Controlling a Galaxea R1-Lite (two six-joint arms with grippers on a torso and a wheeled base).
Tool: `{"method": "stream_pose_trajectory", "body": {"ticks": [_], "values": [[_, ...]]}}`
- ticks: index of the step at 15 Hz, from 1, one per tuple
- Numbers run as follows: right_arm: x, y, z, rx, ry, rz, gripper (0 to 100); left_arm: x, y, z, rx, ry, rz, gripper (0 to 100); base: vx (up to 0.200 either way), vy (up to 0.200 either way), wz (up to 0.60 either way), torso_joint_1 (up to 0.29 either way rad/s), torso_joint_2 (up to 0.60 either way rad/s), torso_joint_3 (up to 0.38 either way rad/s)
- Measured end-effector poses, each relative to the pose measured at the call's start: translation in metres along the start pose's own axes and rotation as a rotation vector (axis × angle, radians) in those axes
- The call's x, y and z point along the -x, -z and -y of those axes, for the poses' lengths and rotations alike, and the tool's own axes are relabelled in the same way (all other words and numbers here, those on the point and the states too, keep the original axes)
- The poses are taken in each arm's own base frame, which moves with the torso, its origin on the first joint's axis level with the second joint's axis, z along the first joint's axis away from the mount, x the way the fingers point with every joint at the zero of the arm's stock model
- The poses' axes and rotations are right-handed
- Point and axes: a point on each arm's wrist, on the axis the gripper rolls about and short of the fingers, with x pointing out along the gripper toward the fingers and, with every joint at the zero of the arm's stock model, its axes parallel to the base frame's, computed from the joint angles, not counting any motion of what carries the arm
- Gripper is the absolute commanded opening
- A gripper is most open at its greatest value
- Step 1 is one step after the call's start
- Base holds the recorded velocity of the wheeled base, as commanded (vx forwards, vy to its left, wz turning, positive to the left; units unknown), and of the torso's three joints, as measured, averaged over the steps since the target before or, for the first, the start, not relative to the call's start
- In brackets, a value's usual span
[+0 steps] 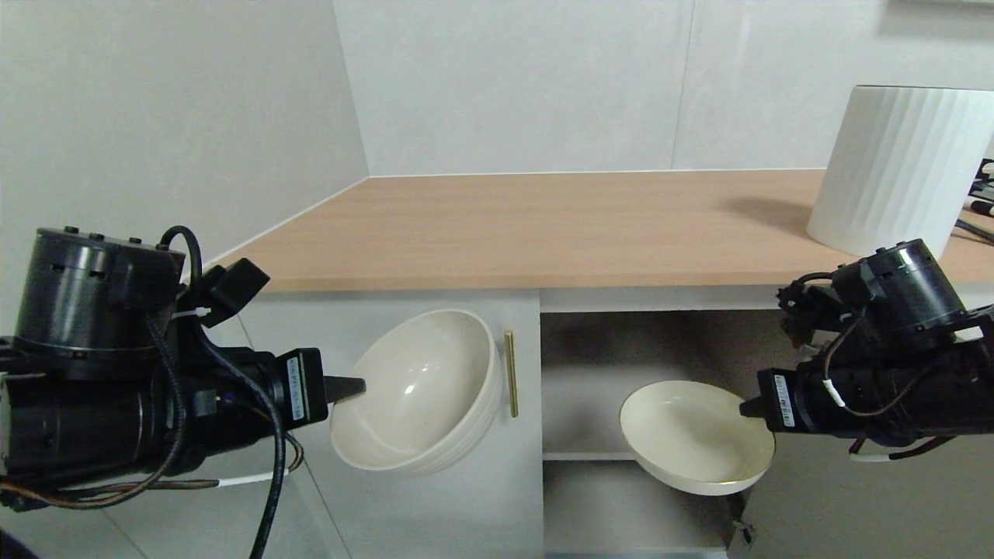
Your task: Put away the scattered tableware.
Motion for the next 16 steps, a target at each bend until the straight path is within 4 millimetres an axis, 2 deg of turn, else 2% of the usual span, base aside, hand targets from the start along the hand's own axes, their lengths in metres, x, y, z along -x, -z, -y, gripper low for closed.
{"method": "stream_pose_trajectory", "body": {"ticks": [3, 10, 13, 16], "values": [[-0.003, 0.002, 0.001, 0.001, 0.002, -0.003, 0, -0.001, 0.0, 0.0, 0.001, -0.001, -0.005, 0, 0.0, 0.0, 0.0, -0.071, 0.27, 0.193], [-0.016, 0.003, 0.0, 0.003, 0.006, -0.021, 0, -0.005, 0.001, -0.001, 0.001, -0.008, -0.018, 0, 0.0, 0.0, 0.0, -0.004, 0.02, 0.012], [-0.043, 0.006, -0.003, 0.014, 0.032, -0.061, 0, -0.009, 0.002, -0.002, 0.001, -0.014, -0.031, 0, 0.0, 0.0, 0.0, 0.0, 0.0, 0.0], [-0.094, 0.012, -0.003, 0.015, 0.089, -0.062, 0, -0.011, 0.003, -0.002, 0.0, -0.017, -0.04, 0, 0.0, 0.0, 0.0, 0.0, 0.0, 0.0]]}}
